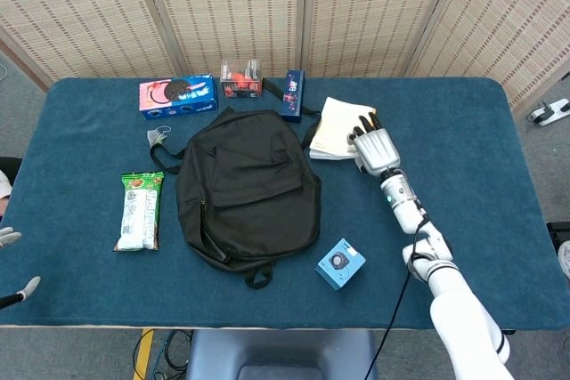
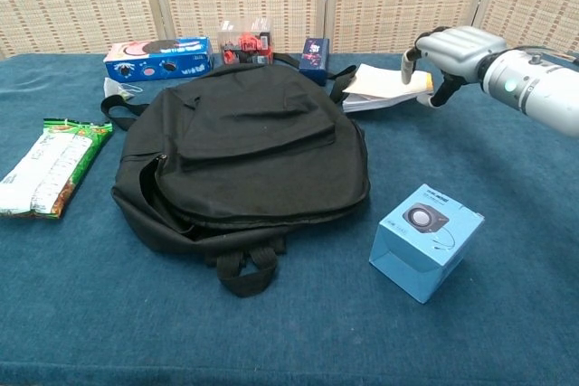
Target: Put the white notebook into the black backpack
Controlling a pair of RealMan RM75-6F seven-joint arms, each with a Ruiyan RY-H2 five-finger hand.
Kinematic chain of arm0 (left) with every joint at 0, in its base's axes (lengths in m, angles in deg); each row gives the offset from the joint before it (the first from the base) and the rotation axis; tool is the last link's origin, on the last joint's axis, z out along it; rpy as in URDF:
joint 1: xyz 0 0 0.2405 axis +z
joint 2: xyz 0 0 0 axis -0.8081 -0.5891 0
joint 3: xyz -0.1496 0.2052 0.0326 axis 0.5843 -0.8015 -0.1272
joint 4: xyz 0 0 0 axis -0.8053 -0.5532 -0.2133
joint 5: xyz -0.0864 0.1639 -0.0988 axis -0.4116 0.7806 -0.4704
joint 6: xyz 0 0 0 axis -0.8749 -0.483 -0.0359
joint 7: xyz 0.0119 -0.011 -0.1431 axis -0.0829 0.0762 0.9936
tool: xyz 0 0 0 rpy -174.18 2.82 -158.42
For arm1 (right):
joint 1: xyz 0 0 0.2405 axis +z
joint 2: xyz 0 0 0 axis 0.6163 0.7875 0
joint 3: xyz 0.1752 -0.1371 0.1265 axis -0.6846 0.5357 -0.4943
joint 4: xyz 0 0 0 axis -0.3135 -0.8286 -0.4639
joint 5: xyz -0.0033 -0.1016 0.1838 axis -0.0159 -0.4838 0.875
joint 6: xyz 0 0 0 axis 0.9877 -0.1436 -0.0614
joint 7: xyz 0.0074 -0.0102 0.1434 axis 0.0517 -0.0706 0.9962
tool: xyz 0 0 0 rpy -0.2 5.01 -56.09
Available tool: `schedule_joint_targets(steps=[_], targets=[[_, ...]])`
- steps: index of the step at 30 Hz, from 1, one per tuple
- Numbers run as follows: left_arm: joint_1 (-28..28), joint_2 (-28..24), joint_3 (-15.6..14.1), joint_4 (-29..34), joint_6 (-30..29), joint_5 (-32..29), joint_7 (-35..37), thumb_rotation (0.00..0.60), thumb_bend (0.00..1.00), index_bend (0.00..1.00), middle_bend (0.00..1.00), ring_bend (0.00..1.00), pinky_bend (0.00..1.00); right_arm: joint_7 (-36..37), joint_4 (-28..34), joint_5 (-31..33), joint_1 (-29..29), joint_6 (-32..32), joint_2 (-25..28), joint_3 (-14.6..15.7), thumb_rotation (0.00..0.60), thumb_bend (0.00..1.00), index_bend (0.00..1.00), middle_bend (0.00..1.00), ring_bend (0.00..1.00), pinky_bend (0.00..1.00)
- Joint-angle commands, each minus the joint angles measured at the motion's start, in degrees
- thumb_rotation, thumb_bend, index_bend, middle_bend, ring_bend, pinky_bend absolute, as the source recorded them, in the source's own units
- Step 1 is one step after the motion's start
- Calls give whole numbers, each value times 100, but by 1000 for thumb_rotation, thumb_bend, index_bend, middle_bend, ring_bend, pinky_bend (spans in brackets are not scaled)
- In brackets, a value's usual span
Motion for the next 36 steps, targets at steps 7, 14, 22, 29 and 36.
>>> schedule_joint_targets(steps=[7, 14, 22, 29, 36], targets=[[-3, 7, 8, -21, 9, -3, 26, 600, 215, 274, 162, 150, 102, -36, -6, 38, 20, -15, 3, -28, 600, 309, 537, 334, 79, 30], [-27, 7, 26, -60, 50, -10, 64, 600, 215, 273, 162, 150, 102, -89, 6, 29, 13, 43, 57, -14, 600, 409, 554, 349, 90, 30], [-340, -147, 147, -98, 359, 170, 206, 600, 215, 272, 162, 150, 102, -106, 179, -24, -161, 710, 365, -2, 600, 532, 602, 385, 127, 30], [-836, -251, 295, -157, 836, 404, 340, 600, 215, 287, 162, 151, 102, -206, 650, 39, -451, 1539, 892, -125, 600, 557, 616, 401, 140, 30], [-1533, -164, 444, -361, 1422, 792, 600, 600, 215, 301, 162, 157, 102, -648, 1676, 110, -801, 2256, 1719, -268, 600, 578, 624, 413, 158, 30]])
